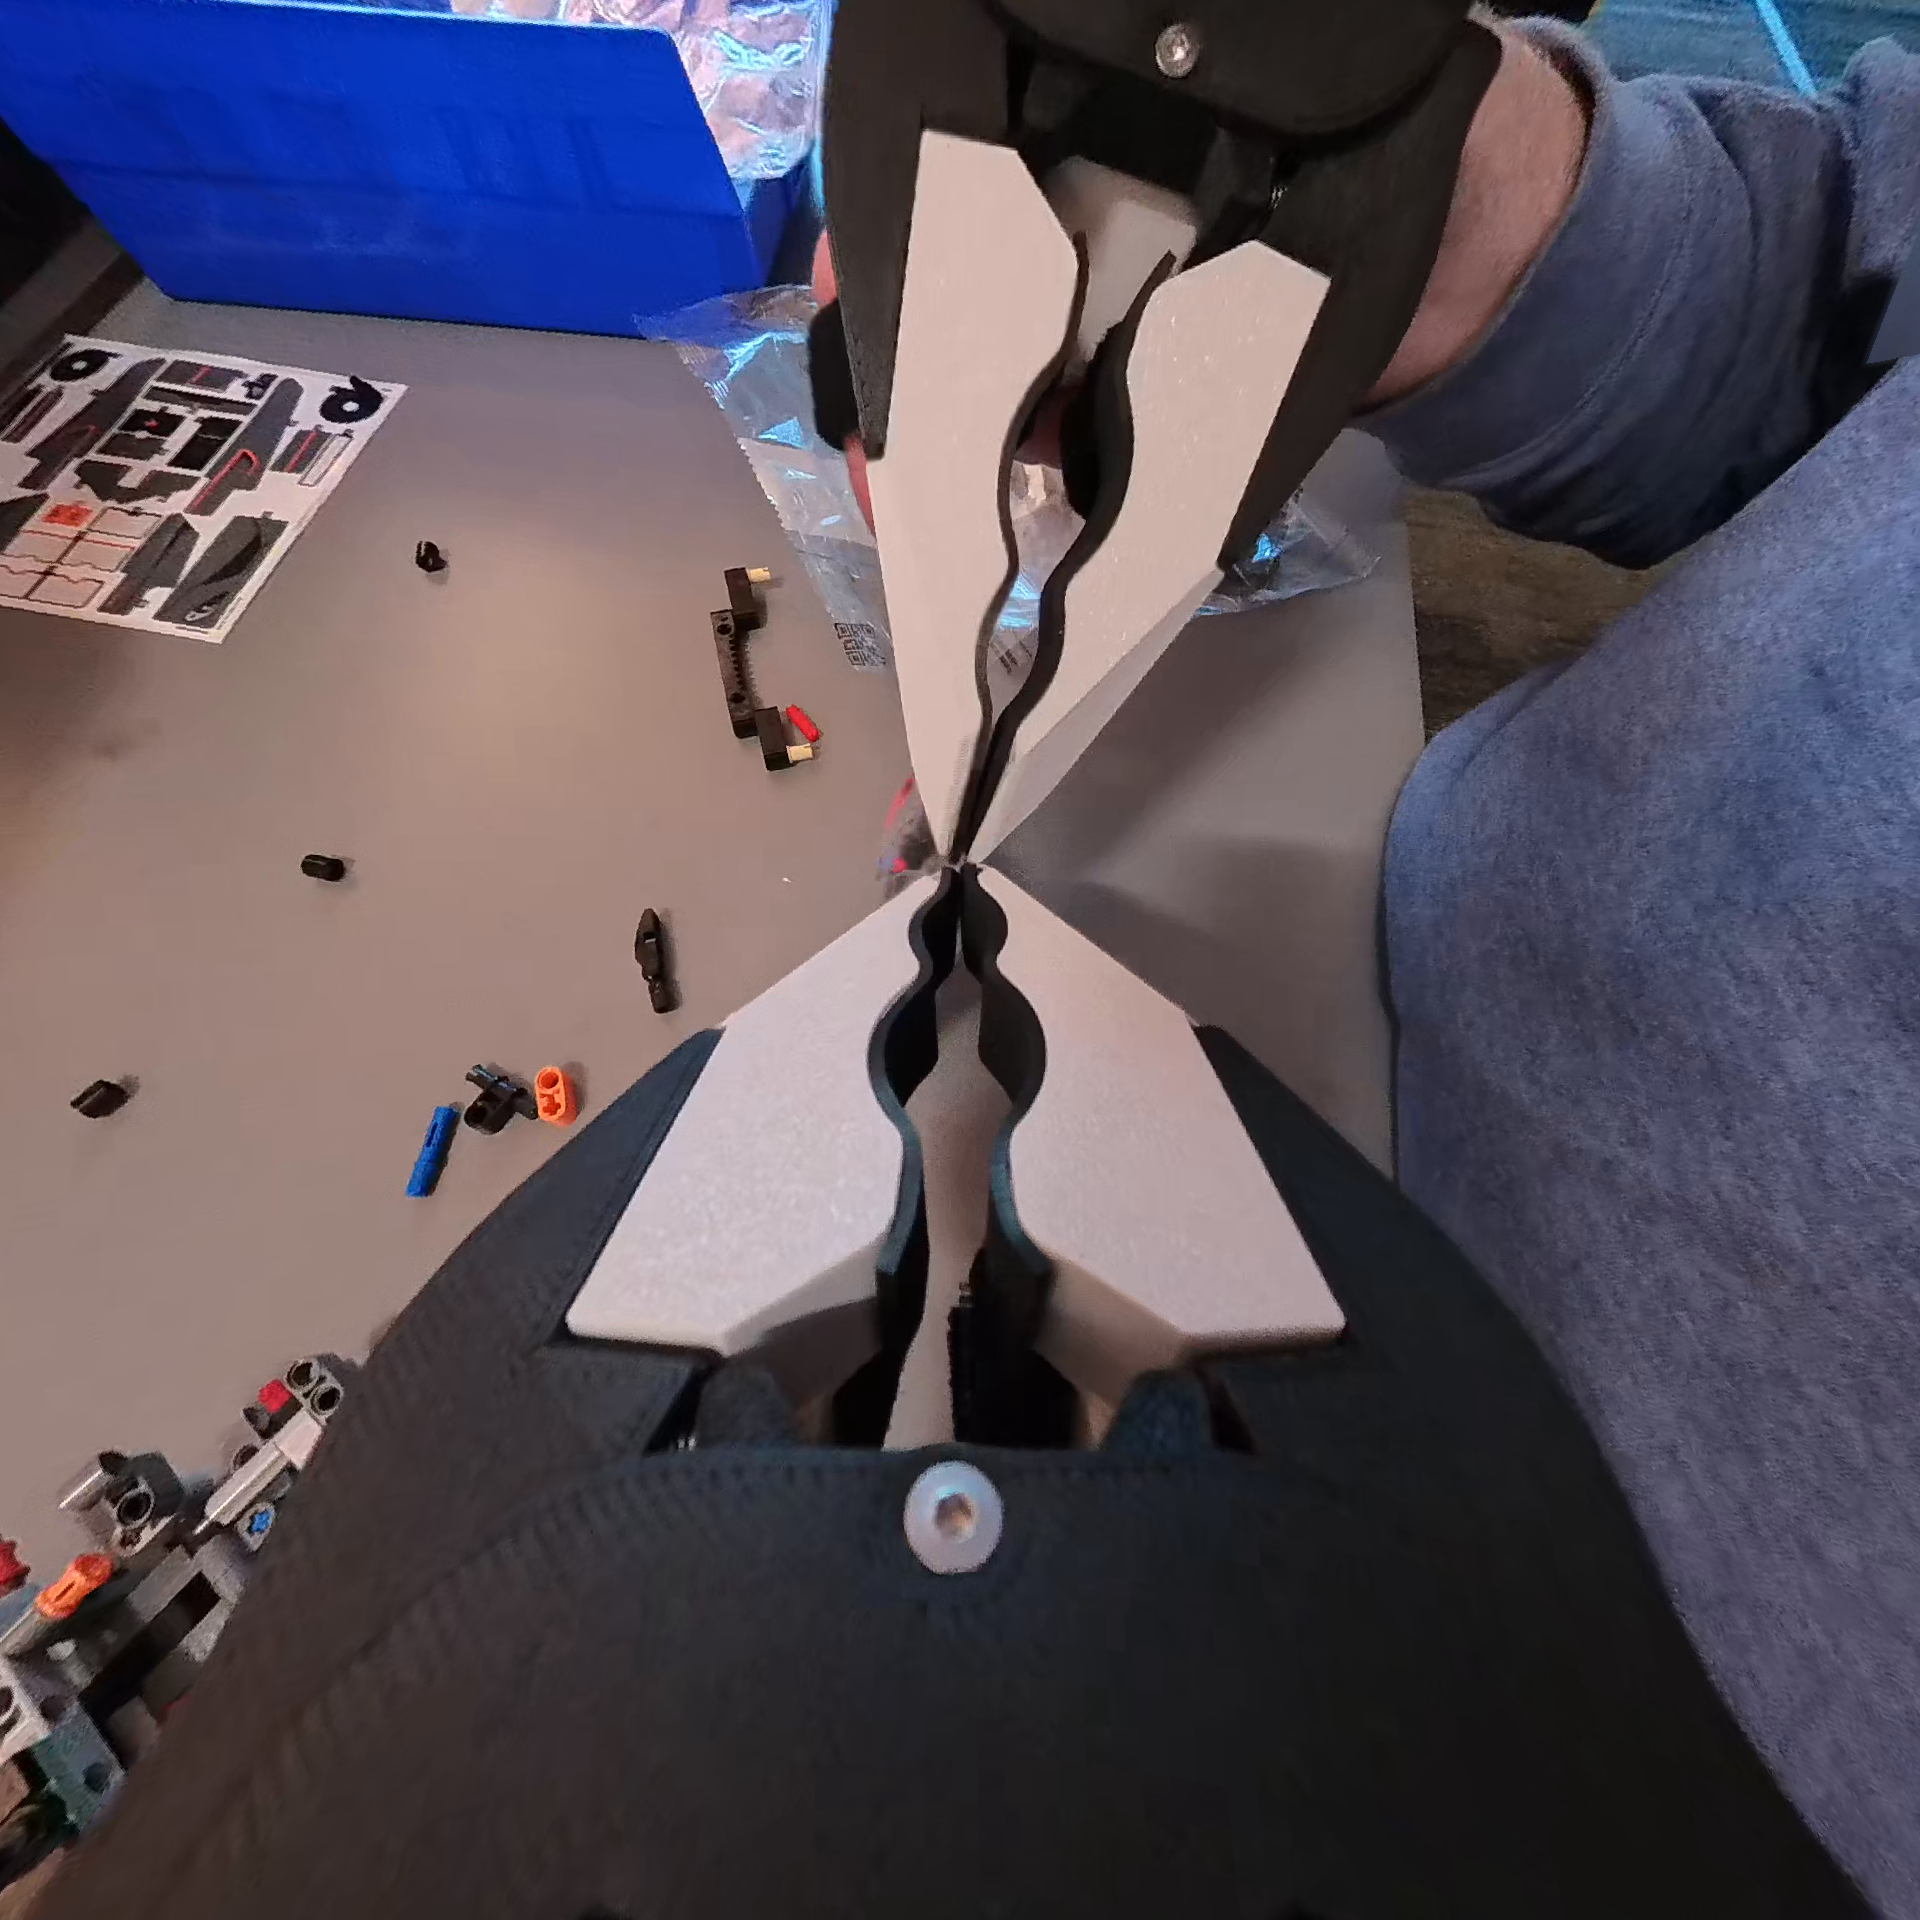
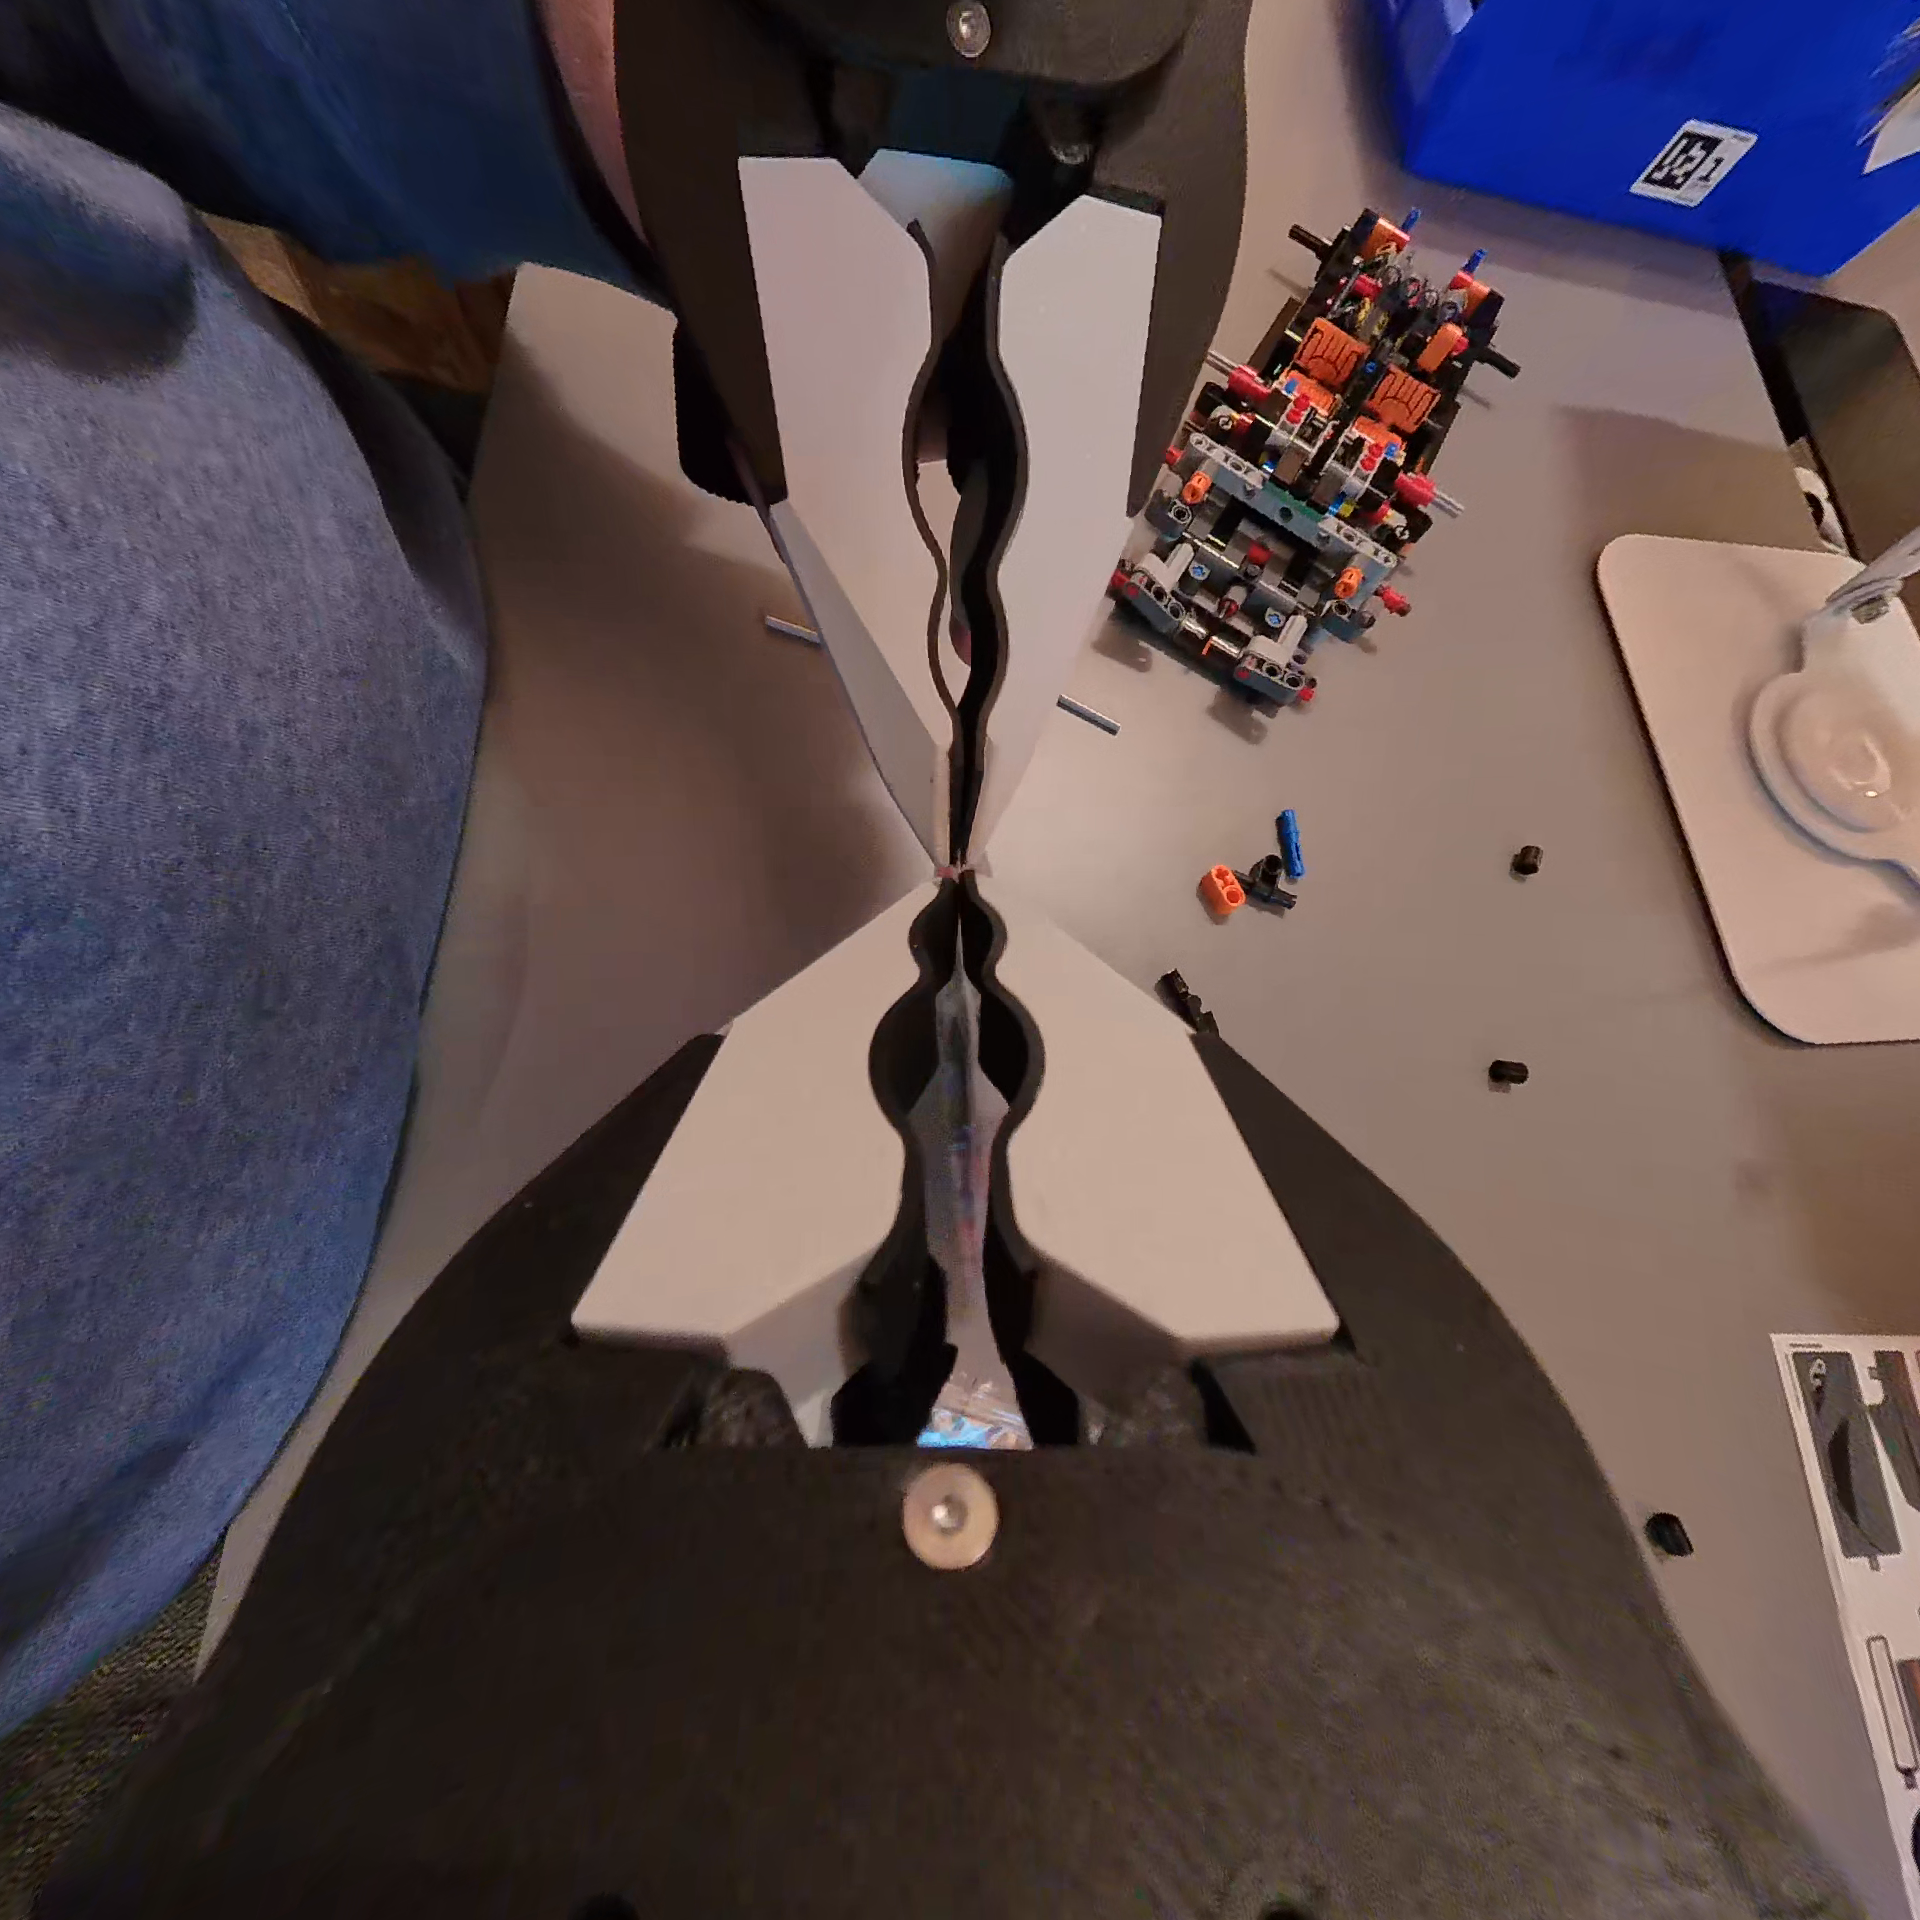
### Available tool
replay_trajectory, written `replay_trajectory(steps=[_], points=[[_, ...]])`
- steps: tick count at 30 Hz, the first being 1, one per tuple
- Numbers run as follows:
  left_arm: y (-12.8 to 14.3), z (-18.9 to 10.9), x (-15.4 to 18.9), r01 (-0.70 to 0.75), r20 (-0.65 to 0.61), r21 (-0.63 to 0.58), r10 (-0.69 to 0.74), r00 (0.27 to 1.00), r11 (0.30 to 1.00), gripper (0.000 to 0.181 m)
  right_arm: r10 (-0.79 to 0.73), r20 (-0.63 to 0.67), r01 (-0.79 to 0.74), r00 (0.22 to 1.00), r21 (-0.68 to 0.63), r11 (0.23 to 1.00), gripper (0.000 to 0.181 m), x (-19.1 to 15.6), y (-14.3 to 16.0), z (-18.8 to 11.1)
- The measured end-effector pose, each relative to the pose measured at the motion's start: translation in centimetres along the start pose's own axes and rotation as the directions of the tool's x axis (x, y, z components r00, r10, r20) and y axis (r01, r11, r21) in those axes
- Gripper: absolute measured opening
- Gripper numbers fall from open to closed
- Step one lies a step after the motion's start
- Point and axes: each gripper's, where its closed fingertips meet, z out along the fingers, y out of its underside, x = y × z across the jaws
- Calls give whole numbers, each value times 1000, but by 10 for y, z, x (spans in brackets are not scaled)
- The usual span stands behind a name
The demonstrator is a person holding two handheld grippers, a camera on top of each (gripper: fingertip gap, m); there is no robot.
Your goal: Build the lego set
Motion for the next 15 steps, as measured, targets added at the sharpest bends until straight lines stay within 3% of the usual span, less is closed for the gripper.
replay_trajectory(steps=[4, 11, 15], points=[[2, 2, -2, 42, -15, 1, -42, 999, 999, 0, -2, -23, 2, 1000, -3, 1000, 0, 2, 2, 2], [5, 7, -11, 266, -104, 63, -259, 960, 962, 0, 14, -84, -16, 996, -22, 1000, 0, 10, 9, 6], [4, 7, -13, 271, -82, 91, -264, 961, 958, 0, 53, -73, -53, 996, 3, 999, 0, 13, 10, 6]])
